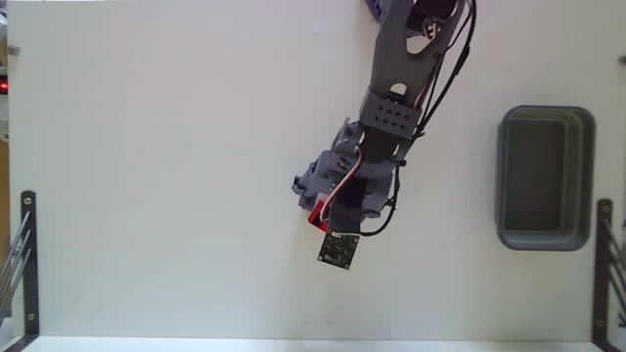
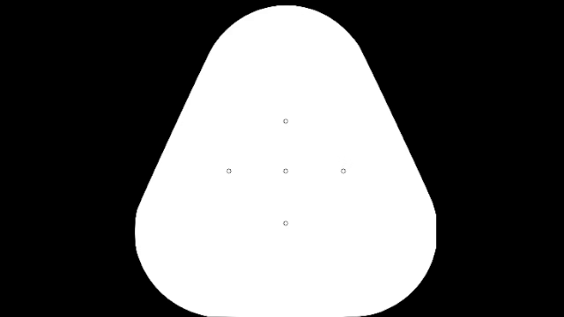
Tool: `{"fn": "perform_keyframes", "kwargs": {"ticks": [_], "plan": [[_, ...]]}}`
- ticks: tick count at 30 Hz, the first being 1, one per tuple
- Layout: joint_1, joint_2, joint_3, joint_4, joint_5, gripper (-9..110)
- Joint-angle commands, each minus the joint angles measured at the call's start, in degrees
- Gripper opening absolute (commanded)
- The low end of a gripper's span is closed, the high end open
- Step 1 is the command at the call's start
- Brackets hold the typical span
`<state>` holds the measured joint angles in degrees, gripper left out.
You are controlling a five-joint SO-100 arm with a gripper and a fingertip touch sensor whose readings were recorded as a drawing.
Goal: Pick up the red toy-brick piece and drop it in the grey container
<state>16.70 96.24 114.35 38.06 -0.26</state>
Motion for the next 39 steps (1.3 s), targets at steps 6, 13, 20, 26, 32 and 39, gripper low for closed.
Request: {"fn": "perform_keyframes", "kwargs": {"ticks": [6,13,20,26,32,39], "plan": [[0.93,1.51,0.53,-0.78,0.26,70],[0.93,1.51,0.53,-0.78,0.26,68],[0.93,1.51,0.53,-0.78,0.26,65],[0.93,1.51,0.53,-0.78,0.26,64],[0.93,1.51,0.53,-0.78,0.26,62],[0.93,1.51,0.53,-0.78,0.26,60]]}}
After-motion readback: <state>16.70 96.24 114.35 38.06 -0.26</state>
